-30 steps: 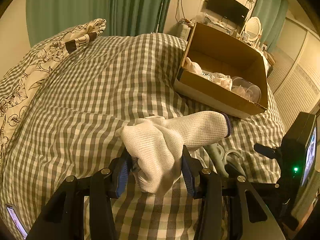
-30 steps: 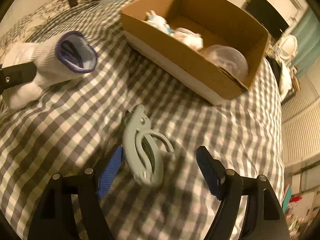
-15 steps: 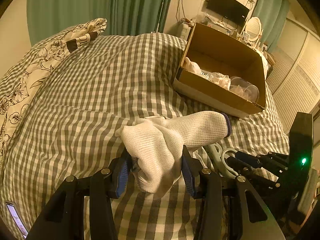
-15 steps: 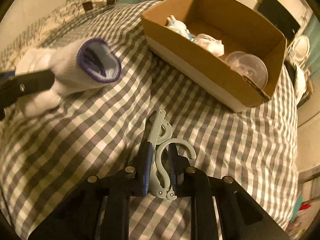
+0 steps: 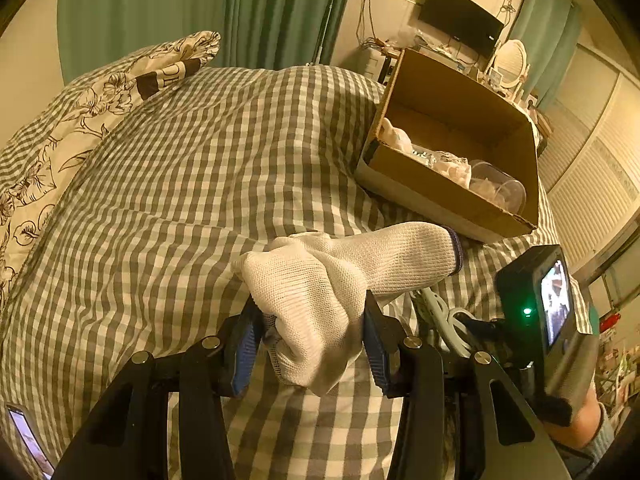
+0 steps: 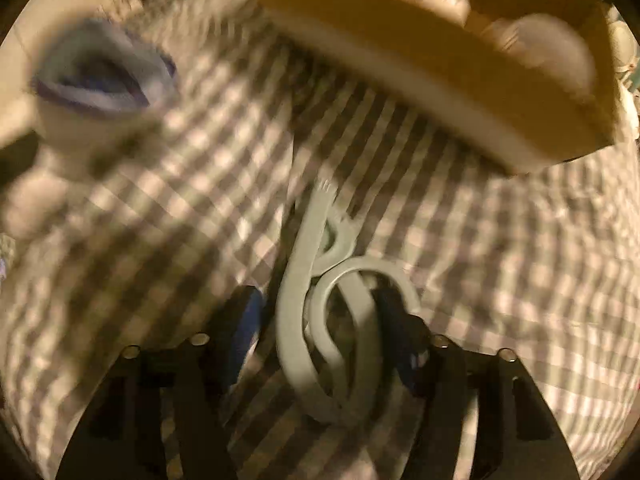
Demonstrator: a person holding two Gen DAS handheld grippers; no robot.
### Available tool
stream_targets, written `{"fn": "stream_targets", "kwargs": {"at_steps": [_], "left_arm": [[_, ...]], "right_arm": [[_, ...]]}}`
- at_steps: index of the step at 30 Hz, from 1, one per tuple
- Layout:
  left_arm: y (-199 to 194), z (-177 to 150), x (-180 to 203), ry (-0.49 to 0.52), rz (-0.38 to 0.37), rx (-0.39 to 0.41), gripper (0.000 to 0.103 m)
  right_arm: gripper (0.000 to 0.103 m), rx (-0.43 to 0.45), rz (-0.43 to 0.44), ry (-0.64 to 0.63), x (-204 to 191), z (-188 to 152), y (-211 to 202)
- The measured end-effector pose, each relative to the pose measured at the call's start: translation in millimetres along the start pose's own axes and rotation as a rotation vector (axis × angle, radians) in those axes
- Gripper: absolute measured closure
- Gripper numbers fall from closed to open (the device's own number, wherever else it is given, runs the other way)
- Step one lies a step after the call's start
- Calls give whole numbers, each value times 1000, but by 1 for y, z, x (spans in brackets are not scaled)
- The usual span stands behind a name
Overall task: Organize objects
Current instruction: 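Grasp the grey plastic hanger with the right tool while the left tool holds the sock, then carry the sock and grey hanger into the box and release both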
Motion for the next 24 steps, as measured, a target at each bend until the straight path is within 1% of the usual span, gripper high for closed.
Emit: {"fn": "stream_targets", "kwargs": {"at_steps": [2, 3, 4, 5, 6, 9, 10, 14, 18, 19, 20, 23, 24], "left_arm": [[1, 0, -2, -7, -6, -4, 56], [1, -1, -3, -8, -9, -4, 56], [1, -1, -3, -8, -10, -4, 56], [0, -1, -3, -7, -8, -3, 56], [-1, -2, -4, -7, -5, -1, 56], [-7, -2, -7, -10, 0, 6, 56], [-9, -2, -8, -12, 2, 8, 56], [-19, -2, -12, -28, 7, 18, 56], [-29, -2, -7, -35, -1, 30, 56], [-32, -1, -5, -34, -2, 34, 56], [-35, -1, -2, -31, -3, 39, 56], [-41, 0, 8, -16, -7, 46, 56], [-42, 1, 12, -10, -8, 49, 56]], "right_arm": [[36, -17, -13, -7, -4, 3, 7], [37, -18, -19, -9, -5, 5, 8], [40, -18, -24, -7, -5, 5, 8], [55, -14, -30, -6, -5, 5, 7], [59, -9, -38, -6, -5, 5, 6], [60, 21, -45, -6, -7, 3, -3], [62, 37, -49, -4, -8, 3, -7], [65, 121, -43, 19, -7, 2, -35], [67, 166, -40, 26, -5, -2, -58], [74, 172, -38, 25, -5, -4, -61], [91, 180, -32, 25, -6, -6, -65], [91, 186, -4, 22, -12, -13, -77], [91, 194, -8, 21, -11, -14, -80]]}}
Point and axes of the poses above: each gripper's, at about its wrist camera, not at the fingertips, and y roughly the way its jaws point, x to its right, z to its top, the point moved 8 cm from there along y, roughly the way its jaws point, and after that the axes turned 7 degrees about -x, right-handed, at the moved point
